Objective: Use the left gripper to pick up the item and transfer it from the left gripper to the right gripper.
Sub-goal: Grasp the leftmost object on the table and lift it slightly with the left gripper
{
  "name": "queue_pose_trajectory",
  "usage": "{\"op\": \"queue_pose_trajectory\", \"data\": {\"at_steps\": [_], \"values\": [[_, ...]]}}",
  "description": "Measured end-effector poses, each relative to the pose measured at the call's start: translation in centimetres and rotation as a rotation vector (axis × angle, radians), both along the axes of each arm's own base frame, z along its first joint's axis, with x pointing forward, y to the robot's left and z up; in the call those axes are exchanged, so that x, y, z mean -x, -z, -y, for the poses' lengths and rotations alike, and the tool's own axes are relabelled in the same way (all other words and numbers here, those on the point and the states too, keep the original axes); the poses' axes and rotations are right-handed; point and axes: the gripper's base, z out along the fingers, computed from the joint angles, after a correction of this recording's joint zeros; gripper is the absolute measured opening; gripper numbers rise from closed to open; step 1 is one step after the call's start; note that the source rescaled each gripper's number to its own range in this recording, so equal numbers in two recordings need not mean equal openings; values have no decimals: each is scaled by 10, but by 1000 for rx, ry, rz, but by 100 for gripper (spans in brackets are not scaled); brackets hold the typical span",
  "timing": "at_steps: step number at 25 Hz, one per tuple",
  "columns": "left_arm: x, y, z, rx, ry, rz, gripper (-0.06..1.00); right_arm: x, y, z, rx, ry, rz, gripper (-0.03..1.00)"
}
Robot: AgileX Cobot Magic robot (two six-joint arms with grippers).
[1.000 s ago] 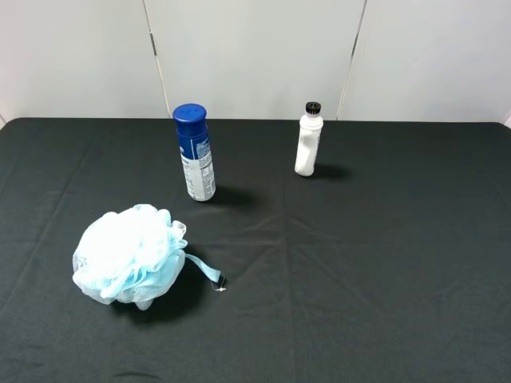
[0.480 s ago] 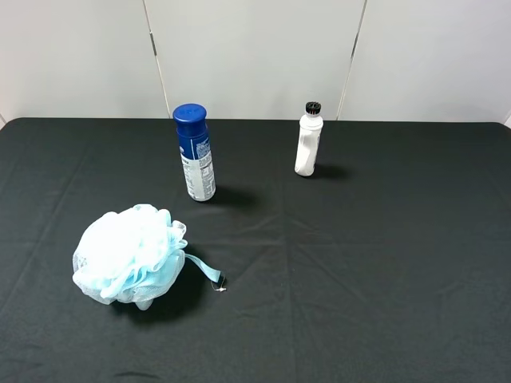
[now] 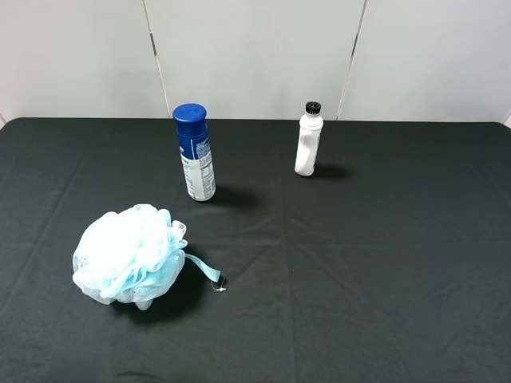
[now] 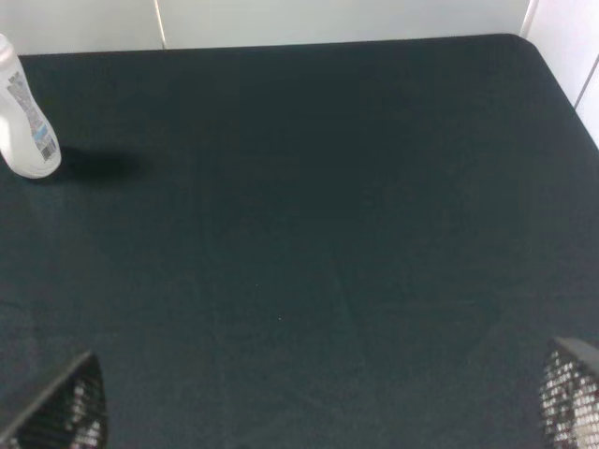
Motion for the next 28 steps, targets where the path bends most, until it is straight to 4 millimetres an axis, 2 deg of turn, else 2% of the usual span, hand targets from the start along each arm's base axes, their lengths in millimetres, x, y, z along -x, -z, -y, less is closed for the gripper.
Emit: {"op": "queue_pose_trajectory", "data": {"at_steps": [8, 15, 21, 28], "values": [[-49, 23, 15, -43, 103, -159, 100, 0, 0, 0, 0, 0, 0, 100], [-85, 52, 43, -67, 172, -249, 100, 0, 0, 0, 0, 0, 0, 100], [-103, 82, 72, -120, 205, -313, 100, 0, 0, 0, 0, 0, 0, 100], [-110, 117, 104, -174, 249, -395, 100, 0, 0, 0, 0, 0, 0, 100]]}}
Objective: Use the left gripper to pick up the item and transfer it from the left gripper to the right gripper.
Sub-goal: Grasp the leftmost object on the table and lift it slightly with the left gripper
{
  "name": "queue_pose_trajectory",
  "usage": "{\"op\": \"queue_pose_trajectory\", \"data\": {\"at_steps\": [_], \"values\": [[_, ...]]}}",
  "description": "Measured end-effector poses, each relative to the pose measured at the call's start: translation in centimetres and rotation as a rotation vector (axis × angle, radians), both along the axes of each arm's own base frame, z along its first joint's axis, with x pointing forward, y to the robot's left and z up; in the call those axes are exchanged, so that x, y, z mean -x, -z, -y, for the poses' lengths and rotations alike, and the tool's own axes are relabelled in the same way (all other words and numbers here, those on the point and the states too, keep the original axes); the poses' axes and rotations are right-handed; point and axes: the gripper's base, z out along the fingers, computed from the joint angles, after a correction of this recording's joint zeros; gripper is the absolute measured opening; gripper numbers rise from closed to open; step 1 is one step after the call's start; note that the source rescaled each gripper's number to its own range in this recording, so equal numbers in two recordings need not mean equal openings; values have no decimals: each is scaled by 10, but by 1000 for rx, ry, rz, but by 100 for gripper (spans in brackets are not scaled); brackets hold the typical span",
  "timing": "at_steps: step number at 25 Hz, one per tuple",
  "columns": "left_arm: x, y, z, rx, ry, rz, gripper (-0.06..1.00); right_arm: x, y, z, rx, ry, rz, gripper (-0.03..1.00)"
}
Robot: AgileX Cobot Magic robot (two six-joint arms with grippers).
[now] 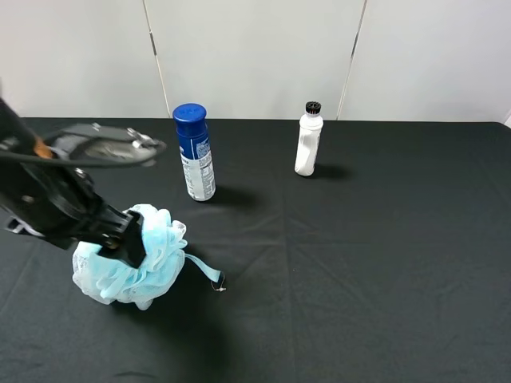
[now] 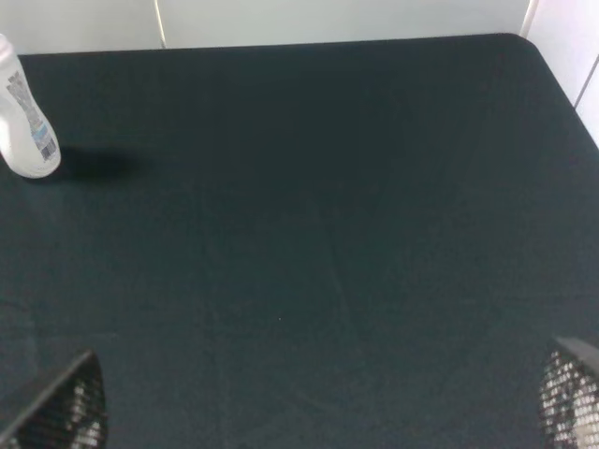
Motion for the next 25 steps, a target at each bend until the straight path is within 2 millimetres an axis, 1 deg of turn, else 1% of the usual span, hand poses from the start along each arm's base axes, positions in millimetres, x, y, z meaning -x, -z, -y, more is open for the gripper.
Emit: {"op": "queue_pose_trajectory", "data": {"at_steps": [4, 8, 18, 21, 23, 25], "values": [[-4, 19, 10, -48, 13, -20, 100, 0, 0, 0, 0, 0, 0, 100], [-12, 33, 18, -70, 16, -19, 100, 0, 0, 0, 0, 0, 0, 100], [-27, 73, 27, -77, 11, -17, 100, 0, 0, 0, 0, 0, 0, 100], [-29, 80, 29, -78, 11, -17, 100, 0, 0, 0, 0, 0, 0, 100], [-30, 82, 29, -76, 9, -15, 95, 0, 0, 0, 0, 0, 0, 100], [-30, 84, 29, -79, 9, -18, 86, 0, 0, 0, 0, 0, 0, 100]]}}
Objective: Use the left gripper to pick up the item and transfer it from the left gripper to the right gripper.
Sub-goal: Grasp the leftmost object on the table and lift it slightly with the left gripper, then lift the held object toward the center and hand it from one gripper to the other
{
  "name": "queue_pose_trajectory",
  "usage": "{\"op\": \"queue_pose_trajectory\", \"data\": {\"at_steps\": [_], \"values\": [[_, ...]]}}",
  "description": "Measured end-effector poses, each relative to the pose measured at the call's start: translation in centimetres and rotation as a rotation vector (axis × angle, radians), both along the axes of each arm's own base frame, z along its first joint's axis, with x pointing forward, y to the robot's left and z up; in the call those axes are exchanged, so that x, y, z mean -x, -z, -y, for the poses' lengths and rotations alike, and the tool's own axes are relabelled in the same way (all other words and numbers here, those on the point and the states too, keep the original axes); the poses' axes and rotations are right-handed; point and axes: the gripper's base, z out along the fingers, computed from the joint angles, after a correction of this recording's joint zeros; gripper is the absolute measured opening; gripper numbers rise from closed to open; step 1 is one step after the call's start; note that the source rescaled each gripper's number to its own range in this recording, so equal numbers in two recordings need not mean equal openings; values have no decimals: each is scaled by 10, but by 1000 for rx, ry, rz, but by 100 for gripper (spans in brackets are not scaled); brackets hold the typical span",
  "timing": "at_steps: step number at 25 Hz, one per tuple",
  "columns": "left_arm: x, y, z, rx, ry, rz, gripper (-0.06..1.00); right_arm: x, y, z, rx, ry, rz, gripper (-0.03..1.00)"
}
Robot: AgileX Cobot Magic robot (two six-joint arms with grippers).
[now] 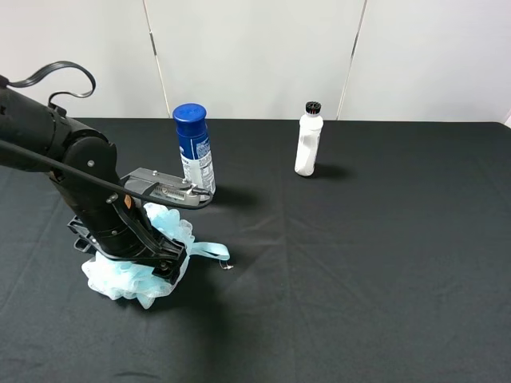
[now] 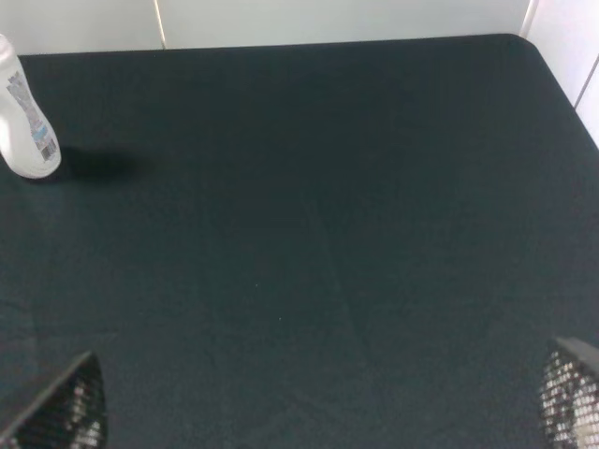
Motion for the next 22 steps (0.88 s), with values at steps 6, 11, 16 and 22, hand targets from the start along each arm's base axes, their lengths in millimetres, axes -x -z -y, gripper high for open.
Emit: {"op": "queue_pose_trajectory", "data": {"at_steps": [6, 11, 16, 22], "values": [[1, 3, 0, -11, 7, -14, 46, 0, 0, 0, 0, 0, 0, 100], [1, 3, -1, -17, 13, -23, 40, 0, 0, 0, 0, 0, 0, 100], [2, 3, -1, -19, 16, -25, 38, 0, 0, 0, 0, 0, 0, 100], [3, 2, -2, -25, 15, -36, 35, 0, 0, 0, 0, 0, 0, 100]]}}
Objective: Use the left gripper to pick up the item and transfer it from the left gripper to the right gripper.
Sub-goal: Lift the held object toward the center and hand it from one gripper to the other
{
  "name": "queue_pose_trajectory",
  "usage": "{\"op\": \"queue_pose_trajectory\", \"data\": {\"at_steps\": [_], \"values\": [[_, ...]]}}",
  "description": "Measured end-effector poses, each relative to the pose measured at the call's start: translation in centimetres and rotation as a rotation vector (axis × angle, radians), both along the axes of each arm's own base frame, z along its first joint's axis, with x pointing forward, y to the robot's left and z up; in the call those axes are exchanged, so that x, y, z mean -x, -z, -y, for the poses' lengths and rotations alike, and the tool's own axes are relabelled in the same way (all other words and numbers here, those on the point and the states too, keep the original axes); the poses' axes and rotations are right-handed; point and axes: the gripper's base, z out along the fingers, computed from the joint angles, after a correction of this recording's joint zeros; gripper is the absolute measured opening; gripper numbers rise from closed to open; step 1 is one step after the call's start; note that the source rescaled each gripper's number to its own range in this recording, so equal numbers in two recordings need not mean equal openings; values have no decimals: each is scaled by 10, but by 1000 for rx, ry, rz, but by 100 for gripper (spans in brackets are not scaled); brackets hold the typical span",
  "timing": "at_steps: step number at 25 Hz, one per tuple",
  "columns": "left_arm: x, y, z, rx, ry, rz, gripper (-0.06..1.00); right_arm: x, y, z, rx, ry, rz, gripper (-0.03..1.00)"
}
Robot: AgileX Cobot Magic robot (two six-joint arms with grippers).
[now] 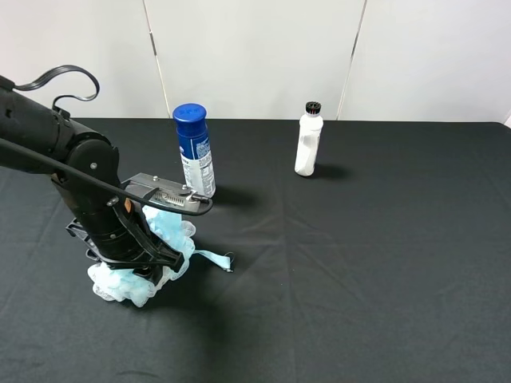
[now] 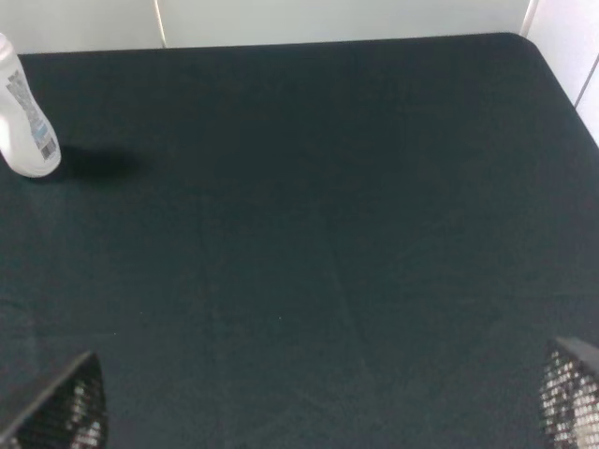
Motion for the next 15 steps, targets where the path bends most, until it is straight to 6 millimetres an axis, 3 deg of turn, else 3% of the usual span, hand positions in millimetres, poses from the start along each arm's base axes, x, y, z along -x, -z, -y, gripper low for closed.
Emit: {"op": "queue_pose_trajectory", "data": {"at_steps": [4, 15], "values": [[1, -12, -1, -9, 0, -16, 29, 0, 0, 0, 0, 0, 0, 100], [15, -70, -10, 26, 2, 28, 15, 0, 0, 0, 0, 0, 0, 100]]}}
